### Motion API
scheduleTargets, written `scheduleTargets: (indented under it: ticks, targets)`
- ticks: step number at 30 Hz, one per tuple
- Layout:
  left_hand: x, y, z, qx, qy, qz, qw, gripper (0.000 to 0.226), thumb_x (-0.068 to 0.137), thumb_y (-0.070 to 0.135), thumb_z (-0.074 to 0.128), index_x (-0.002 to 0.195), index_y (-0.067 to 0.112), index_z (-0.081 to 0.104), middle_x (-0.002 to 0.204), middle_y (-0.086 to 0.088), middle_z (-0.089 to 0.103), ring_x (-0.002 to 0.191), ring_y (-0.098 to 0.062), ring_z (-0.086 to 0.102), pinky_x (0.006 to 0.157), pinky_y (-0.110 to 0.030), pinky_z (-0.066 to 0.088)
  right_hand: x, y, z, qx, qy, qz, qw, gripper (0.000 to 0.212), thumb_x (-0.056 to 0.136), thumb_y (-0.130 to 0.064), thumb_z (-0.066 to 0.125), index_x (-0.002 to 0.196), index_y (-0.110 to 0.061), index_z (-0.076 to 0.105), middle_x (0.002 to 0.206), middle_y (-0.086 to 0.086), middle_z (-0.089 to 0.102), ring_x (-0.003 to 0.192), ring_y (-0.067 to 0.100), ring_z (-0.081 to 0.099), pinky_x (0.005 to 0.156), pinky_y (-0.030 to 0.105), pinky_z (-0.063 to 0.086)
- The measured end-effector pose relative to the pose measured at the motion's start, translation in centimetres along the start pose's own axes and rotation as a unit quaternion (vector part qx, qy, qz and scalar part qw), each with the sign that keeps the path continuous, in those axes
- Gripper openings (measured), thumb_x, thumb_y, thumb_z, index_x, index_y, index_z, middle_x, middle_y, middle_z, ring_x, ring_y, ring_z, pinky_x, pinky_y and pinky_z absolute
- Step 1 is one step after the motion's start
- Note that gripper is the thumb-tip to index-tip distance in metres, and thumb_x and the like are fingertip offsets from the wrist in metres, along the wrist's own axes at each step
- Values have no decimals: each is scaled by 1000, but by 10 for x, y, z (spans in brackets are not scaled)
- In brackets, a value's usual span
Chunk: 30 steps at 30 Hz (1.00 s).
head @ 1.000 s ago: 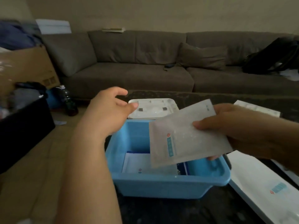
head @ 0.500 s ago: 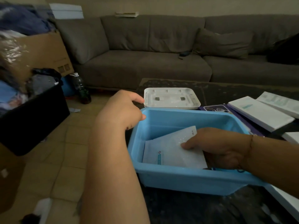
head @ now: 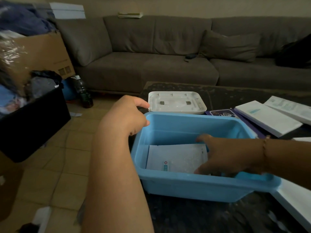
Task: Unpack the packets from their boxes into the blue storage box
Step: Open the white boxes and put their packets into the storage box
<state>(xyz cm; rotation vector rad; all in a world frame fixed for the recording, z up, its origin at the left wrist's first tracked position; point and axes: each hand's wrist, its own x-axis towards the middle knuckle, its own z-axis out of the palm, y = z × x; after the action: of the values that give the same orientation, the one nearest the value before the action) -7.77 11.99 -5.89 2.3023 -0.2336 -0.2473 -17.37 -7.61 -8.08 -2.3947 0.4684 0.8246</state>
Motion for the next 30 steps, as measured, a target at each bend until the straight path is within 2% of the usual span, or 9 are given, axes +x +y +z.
scheduleTargets:
  ticks: [2,6,9,11,13,16,22,28,30]
  targets:
    - [0,-1,0,0,3,3,1000,56,86,3,72,132,33,59,129,-4,63,108,-25,62,87,-41,56,3,-1,0,-69,4,-20,997,84,78,-43,78,144,-34,27,99,-11,51,87,11,63,64,23,58]
    - [1,-2,1,-3,3,4,1000,56,86,3,72,131,33,59,129,-5,63,109,-26,62,90,-44,55,5,-2,-1,-132,4,-36,991,74,80,-48,74,141,-32,37,115,-3,59,91,16,69,75,34,62]
    - [1,-2,1,-3,3,6,1000,56,86,4,72,132,33,59,131,-5,62,111,-27,62,92,-46,55,8,0,0,-223,27,-65,972,74,82,-53,69,145,-30,37,136,-1,53,114,20,61,94,35,54]
    - [1,-2,1,0,5,7,1000,55,87,6,72,133,32,58,132,-5,62,112,-27,61,92,-45,54,10,2,3,-241,29,-84,966,72,84,-53,67,145,-28,38,138,0,52,117,23,59,98,37,51]
    - [2,-3,1,-2,9,10,1000,53,87,11,73,133,32,57,131,-4,62,112,-26,61,92,-43,54,10,2,6,-290,37,-102,951,64,87,-51,63,142,-25,42,138,1,54,122,22,55,103,31,43]
    - [3,-3,1,-8,13,9,1000,51,87,20,74,133,33,57,126,-2,65,106,-23,63,83,-35,52,8,2,9,-326,58,-112,937,61,89,-53,60,139,-23,44,136,3,57,123,23,54,100,30,40]
    - [2,-1,2,-9,22,5,1000,50,87,30,74,134,32,56,126,-3,65,107,-24,62,94,-44,54,11,2,13,-393,70,-110,910,54,93,-47,54,136,-17,43,132,10,57,120,29,55,94,34,44]
    - [-1,1,1,6,26,-1,1000,52,87,34,74,135,31,55,129,-3,63,112,-23,61,97,-44,52,0,-4,7,-435,156,-133,877,67,80,-74,53,128,-27,50,120,0,61,108,23,61,89,37,50]
    - [-3,4,0,16,35,2,999,54,87,37,73,137,30,54,131,-3,62,113,-23,61,98,-43,51,-9,-7,1,-410,187,-153,880,68,78,-78,50,129,-33,48,115,-6,61,104,17,60,90,35,51]
